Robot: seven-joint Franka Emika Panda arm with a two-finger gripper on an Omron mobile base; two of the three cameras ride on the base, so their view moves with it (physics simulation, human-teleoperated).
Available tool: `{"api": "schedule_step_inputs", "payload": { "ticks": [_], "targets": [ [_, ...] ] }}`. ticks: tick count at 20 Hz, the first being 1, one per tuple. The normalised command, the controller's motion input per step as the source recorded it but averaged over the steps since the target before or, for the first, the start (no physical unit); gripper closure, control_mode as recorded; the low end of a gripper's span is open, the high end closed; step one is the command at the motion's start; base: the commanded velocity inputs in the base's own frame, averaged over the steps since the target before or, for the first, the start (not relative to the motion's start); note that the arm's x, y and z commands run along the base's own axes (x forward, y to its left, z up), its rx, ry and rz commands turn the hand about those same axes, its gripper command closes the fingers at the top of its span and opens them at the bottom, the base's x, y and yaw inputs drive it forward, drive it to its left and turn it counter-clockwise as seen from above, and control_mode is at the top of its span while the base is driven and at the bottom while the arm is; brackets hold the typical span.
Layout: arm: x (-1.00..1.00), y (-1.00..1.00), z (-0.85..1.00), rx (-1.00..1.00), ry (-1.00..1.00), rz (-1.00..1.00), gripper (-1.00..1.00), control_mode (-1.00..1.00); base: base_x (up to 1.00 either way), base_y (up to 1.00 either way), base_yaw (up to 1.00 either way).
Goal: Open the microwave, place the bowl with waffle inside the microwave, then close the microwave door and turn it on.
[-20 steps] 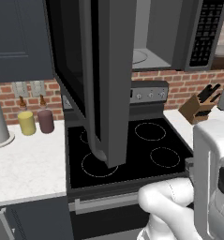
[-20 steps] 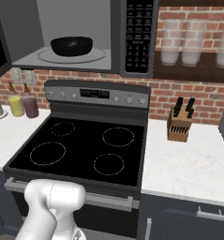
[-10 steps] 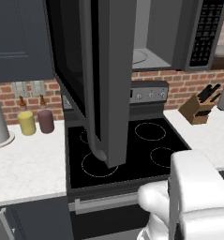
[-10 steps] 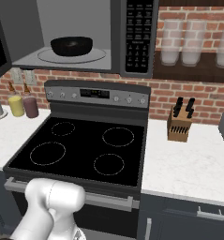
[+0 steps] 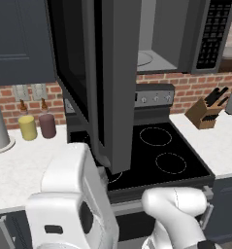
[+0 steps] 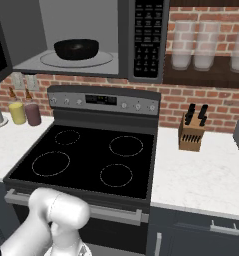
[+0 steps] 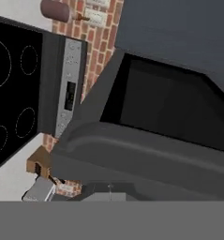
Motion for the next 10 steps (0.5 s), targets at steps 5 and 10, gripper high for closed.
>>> {"api": "schedule_step_inputs", "payload": {
  "ticks": [5, 10],
  "targets": [
    [1.00, 0.38, -0.26, -0.17, 0.07, -0.29, 1.00, -1.00, 0.00, 0.00, 0.00],
    [1.00, 0.22, -0.18, -0.17, 0.03, -0.25, 1.00, -1.00, 0.00, 0.00, 0.00]
  ]
}}
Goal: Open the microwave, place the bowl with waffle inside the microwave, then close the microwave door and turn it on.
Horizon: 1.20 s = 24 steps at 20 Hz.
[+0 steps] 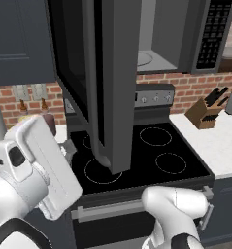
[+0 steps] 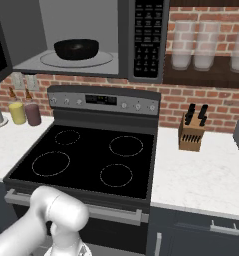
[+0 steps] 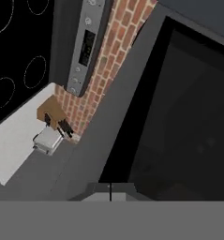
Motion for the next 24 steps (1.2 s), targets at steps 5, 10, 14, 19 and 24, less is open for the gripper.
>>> {"api": "schedule_step_inputs", "payload": {
  "ticks": [5, 10, 14, 19, 24],
  "targets": [
    [1.00, -0.25, 0.11, -0.13, 0.00, -0.11, 1.00, -1.00, 0.00, 0.00, 0.00],
    [1.00, -0.74, 0.36, -0.07, 0.00, -0.06, 1.00, -1.00, 0.00, 0.00, 0.00],
    [1.00, -0.95, 0.49, -0.02, 0.00, -0.01, 1.00, -1.00, 0.00, 0.00, 0.00],
    [1.00, -1.00, 0.51, 0.00, 0.01, 0.00, 1.00, -1.00, 0.00, 0.00, 0.00],
    [1.00, -0.69, 0.26, 0.01, 0.06, 0.05, 1.00, -1.00, 0.00, 0.00, 0.00]
  ]
}}
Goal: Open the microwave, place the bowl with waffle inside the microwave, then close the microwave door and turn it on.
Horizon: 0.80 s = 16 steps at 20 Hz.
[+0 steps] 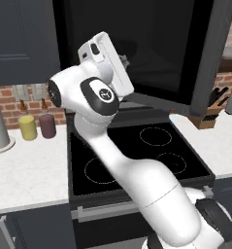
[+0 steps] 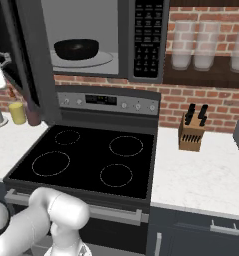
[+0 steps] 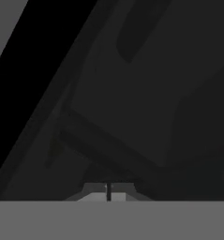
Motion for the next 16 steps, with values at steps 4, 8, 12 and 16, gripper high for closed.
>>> {"api": "schedule_step_inputs", "payload": {
  "ticks": [4, 8, 12, 16],
  "targets": [
    [1.00, -0.34, 0.00, 0.07, 0.04, 0.25, 1.00, -1.00, 0.00, 0.00, 0.00],
    [1.00, -0.28, 0.05, 0.11, 0.00, 0.38, 1.00, -1.00, 0.00, 0.00, 0.00],
    [0.91, -0.28, 0.28, 0.18, 0.00, 0.43, 1.00, -1.00, 0.00, 0.00, 0.00],
    [0.90, -0.18, 0.14, 0.17, 0.00, 0.39, 1.00, -1.00, 0.00, 0.00, 0.00]
  ]
}}
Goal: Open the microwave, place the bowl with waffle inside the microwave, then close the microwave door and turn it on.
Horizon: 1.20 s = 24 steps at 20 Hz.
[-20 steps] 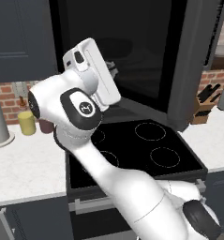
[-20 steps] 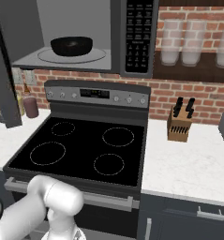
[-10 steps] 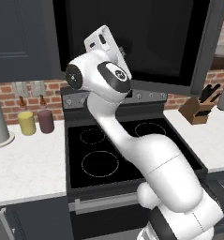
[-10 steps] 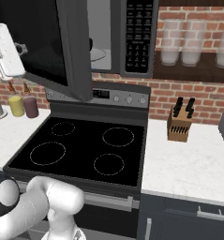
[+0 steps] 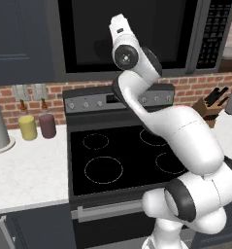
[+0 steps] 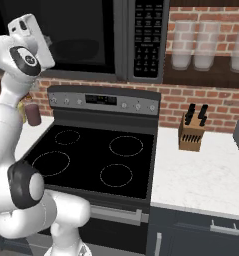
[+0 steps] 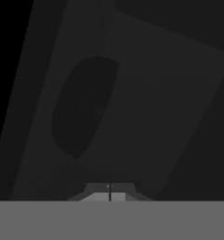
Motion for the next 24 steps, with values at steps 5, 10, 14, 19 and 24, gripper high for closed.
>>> {"api": "schedule_step_inputs", "payload": {
  "ticks": [5, 10, 14, 19, 24],
  "targets": [
    [1.00, -0.19, 0.00, 0.14, 0.04, 0.35, 1.00, -1.00, 0.00, 0.00, 0.00],
    [1.00, -0.04, -0.02, 0.14, 0.12, 0.20, 1.00, -1.00, 0.00, 0.00, 0.00],
    [1.00, -0.01, 0.00, 0.10, 0.27, 0.10, 1.00, -1.00, 0.00, 0.00, 0.00],
    [0.34, -0.08, 0.00, 0.02, 0.17, 0.00, 1.00, -1.00, 0.00, 0.00, 0.00],
    [-0.61, -0.37, 0.00, 0.00, 0.07, 0.00, 1.00, -1.00, 0.00, 0.00, 0.00]
  ]
}}
